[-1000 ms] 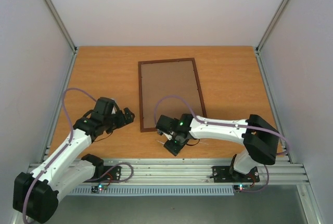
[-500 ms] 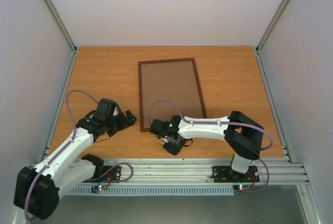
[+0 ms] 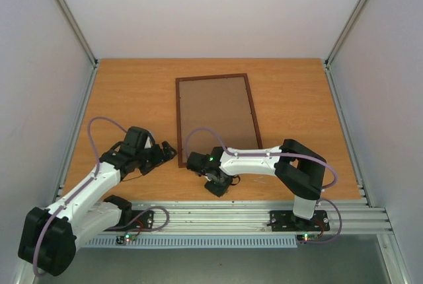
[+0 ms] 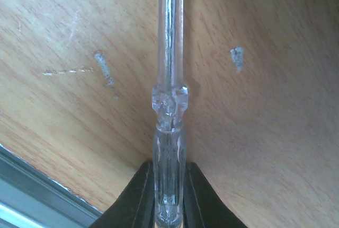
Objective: Take the photo out of the frame
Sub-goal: Pick up the screwdriver from the center of the board, then move the photo frame to the center of the board.
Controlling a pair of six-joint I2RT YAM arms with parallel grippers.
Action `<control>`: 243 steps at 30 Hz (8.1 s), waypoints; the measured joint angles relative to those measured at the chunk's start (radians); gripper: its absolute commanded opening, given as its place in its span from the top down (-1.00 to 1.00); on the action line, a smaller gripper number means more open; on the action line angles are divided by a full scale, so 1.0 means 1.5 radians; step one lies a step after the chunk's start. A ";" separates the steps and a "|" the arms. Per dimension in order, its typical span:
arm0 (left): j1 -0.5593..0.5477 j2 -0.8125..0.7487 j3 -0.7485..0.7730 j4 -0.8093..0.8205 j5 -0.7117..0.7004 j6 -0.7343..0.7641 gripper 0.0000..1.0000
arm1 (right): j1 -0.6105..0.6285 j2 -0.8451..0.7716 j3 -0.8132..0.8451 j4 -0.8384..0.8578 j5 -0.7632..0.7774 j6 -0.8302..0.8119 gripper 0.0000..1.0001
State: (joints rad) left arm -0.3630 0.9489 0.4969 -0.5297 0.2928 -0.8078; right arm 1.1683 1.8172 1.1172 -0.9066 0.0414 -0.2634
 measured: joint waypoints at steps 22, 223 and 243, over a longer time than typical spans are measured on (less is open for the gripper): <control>0.000 -0.112 -0.111 0.256 0.140 -0.090 -0.99 | -0.042 -0.152 -0.006 0.059 -0.122 -0.019 0.98; -0.205 0.209 0.030 0.034 -0.114 0.149 0.66 | -0.337 -0.266 -0.235 0.437 -0.483 -0.152 0.98; -0.208 0.126 -0.010 0.042 -0.111 0.090 0.49 | -0.280 -0.129 -0.220 0.504 -0.498 -0.114 0.98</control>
State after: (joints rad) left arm -0.6743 1.1381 0.4824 -0.4671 0.1265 -0.6731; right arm 0.7479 1.6230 0.7868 -0.1501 -0.7063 -0.4343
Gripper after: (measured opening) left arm 0.256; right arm 0.150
